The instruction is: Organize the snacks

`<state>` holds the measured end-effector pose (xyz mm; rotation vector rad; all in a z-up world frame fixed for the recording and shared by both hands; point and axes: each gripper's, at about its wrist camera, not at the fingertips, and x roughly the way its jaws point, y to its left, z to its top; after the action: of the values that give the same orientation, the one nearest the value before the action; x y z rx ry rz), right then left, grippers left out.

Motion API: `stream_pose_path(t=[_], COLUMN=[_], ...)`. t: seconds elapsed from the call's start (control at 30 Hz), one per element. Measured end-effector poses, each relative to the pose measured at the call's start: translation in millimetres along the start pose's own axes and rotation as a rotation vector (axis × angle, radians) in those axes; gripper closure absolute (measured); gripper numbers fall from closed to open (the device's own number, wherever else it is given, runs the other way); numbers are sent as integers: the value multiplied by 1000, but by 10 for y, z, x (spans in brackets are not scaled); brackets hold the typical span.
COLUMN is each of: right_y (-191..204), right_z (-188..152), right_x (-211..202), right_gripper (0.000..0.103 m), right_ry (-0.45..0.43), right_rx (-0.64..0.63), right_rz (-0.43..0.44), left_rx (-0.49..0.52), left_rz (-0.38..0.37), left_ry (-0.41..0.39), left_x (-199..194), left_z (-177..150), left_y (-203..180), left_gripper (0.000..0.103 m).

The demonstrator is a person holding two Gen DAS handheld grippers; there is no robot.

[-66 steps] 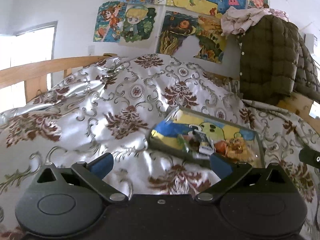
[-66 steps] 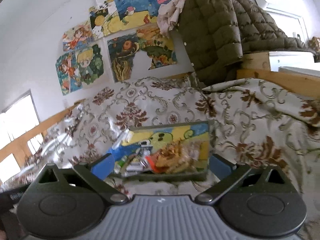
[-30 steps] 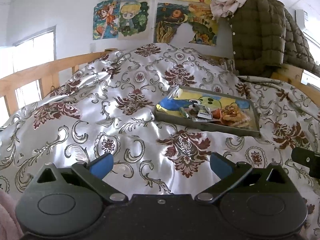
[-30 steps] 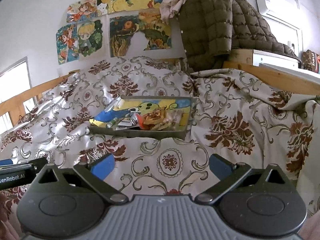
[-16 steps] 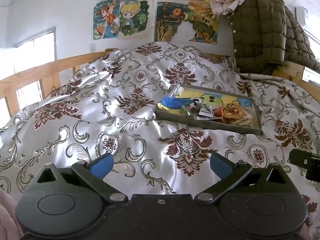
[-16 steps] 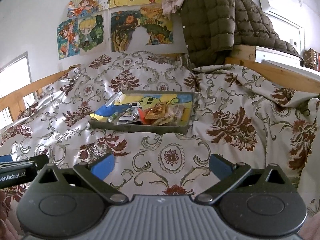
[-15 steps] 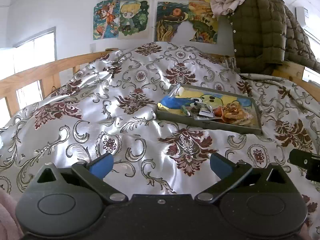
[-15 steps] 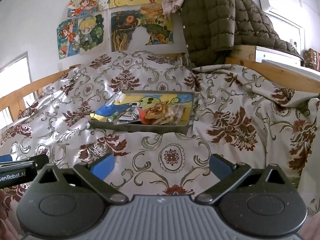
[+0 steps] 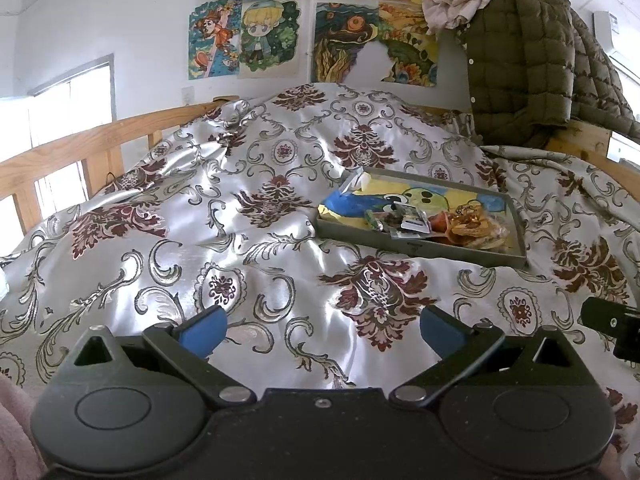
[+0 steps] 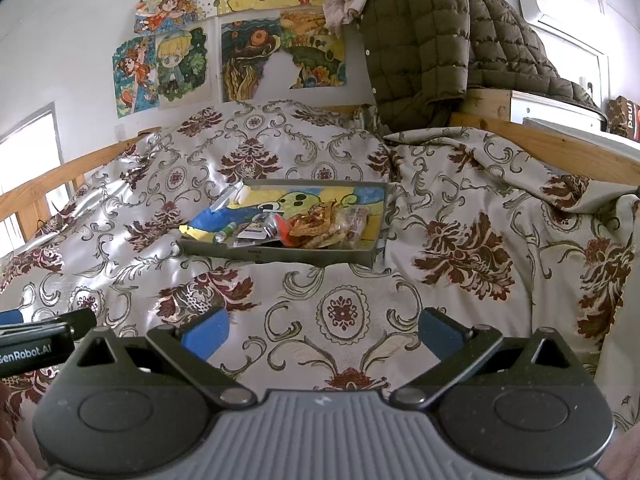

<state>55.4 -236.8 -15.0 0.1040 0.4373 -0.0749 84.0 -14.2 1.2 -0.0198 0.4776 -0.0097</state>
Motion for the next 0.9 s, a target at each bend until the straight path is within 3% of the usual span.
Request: stream_pose_path(t=[0.9], right_y=[1], right_z=[4], right_x=[-1], right_gripper=[0], right_ry=[2], right_rx=[0], right_rz=[-1], left_rx=[1], left_rz=[-1], left_ry=[-1], left_x=[-5], left_z=[10], left_y=[-11], left_gripper=[1])
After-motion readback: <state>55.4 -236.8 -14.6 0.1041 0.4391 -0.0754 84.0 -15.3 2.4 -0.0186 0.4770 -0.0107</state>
